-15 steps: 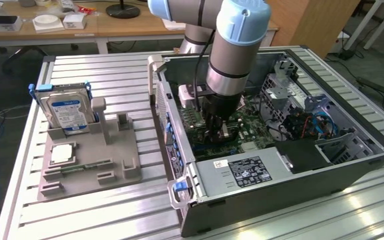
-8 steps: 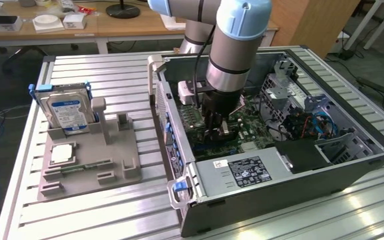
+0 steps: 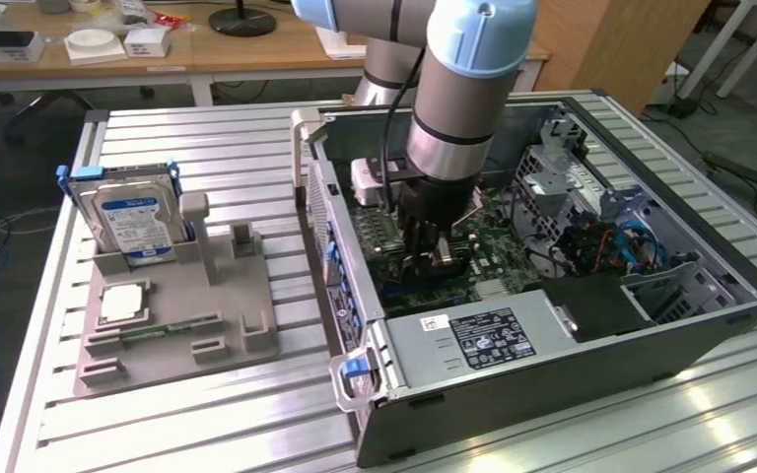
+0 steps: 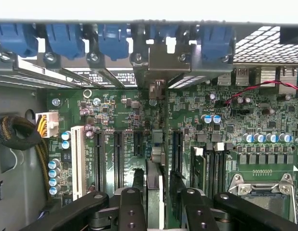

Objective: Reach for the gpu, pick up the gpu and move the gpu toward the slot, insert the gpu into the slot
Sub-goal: 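Insert the gpu into the slot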

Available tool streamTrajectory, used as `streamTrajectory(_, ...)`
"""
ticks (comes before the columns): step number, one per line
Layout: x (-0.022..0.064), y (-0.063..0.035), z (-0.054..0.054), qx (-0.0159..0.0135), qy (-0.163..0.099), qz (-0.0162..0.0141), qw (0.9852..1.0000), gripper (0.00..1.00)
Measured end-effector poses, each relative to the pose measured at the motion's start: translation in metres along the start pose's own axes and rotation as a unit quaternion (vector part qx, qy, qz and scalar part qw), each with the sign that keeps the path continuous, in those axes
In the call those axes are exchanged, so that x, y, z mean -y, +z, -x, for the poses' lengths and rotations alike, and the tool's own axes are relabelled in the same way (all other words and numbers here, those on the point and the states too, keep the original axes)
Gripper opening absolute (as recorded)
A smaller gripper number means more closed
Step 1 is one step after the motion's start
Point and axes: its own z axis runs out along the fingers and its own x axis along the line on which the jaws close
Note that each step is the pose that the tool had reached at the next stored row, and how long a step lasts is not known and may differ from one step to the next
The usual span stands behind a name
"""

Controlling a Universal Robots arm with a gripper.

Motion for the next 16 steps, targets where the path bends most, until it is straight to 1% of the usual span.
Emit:
streamTrajectory(9, 0.0, -0.0046, 0.0, -0.0001, 0.0, -0.0002, 1.0, 0.35)
streamTrajectory(16, 0.0001, -0.0178, 0.0, -0.0003, 0.0, -0.0016, 1.0, 0.35)
